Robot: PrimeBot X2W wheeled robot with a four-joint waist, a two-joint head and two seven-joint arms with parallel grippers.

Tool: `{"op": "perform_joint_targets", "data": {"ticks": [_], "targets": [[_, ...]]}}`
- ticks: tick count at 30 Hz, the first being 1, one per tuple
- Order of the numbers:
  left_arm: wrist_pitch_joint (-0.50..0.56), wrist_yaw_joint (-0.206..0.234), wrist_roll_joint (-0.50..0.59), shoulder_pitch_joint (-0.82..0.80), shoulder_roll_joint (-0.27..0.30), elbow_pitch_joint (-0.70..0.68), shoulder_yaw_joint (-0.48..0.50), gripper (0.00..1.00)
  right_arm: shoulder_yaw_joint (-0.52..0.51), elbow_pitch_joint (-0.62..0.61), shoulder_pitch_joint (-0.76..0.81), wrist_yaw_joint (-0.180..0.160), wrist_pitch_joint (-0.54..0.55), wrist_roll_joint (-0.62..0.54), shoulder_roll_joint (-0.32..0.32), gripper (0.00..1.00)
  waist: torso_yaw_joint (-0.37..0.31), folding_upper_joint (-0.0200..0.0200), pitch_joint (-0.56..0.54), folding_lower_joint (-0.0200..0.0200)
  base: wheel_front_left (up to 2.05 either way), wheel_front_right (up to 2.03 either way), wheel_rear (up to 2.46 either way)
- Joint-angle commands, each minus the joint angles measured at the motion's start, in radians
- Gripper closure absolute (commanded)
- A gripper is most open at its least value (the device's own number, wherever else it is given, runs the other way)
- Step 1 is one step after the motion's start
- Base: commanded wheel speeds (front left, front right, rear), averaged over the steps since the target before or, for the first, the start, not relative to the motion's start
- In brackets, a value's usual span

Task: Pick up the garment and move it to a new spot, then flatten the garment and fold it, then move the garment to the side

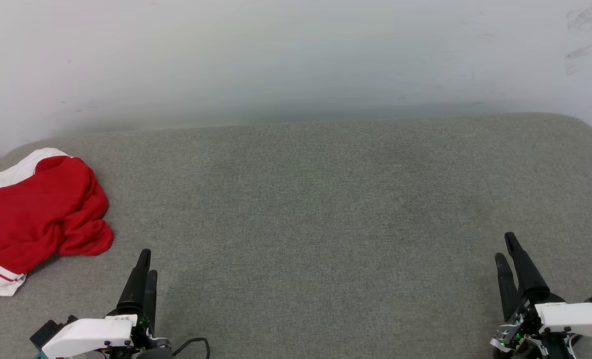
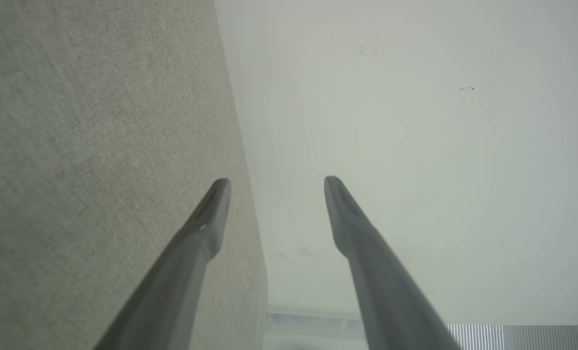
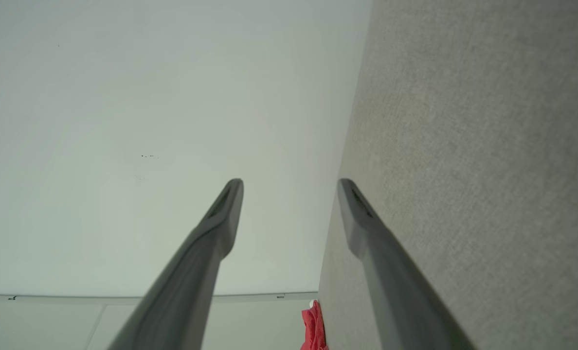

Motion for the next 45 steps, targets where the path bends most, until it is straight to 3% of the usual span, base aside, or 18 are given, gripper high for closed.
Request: {"op": "perform_joint_targets", "data": {"ticks": [1, 11, 22, 34, 45], "targets": [[-0.010, -0.001, 0.014, -0.009, 0.002, -0.023, 0.007, 0.00, 0.003, -0.024, -0.008, 0.002, -0.009, -0.016, 0.000, 0.00, 0.000, 0.0000, 0.000, 0.0000, 0.00, 0.00, 0.00], [-0.054, -0.002, 0.120, 0.005, 0.003, -0.051, 0.055, 0.00, -0.010, -0.039, -0.007, 0.002, -0.053, -0.197, 0.000, 0.00, -0.002, 0.0000, 0.001, 0.0000, 0.00, 0.00, 0.00], [-0.097, 0.012, 0.378, -0.006, 0.003, -0.153, 0.129, 0.00, -0.023, -0.153, -0.030, 0.002, -0.096, -0.565, 0.000, 0.00, -0.004, 0.0000, 0.006, 0.0000, 0.00, 0.00, 0.00], [-0.138, 0.082, 0.632, 0.025, 0.003, -0.331, 0.040, 0.00, 0.046, -0.280, -0.036, 0.002, -0.138, -0.927, 0.000, 0.00, -0.005, 0.0000, 0.014, 0.0000, 0.00, 0.00, 0.00], [-0.172, 0.107, 0.907, 0.039, 0.004, -0.412, -0.069, 0.00, 0.083, -0.318, -0.020, 0.002, -0.173, -1.133, 0.000, 0.00, -0.007, 0.0000, 0.027, 0.0000, 0.00, 0.00, 0.00]]}}
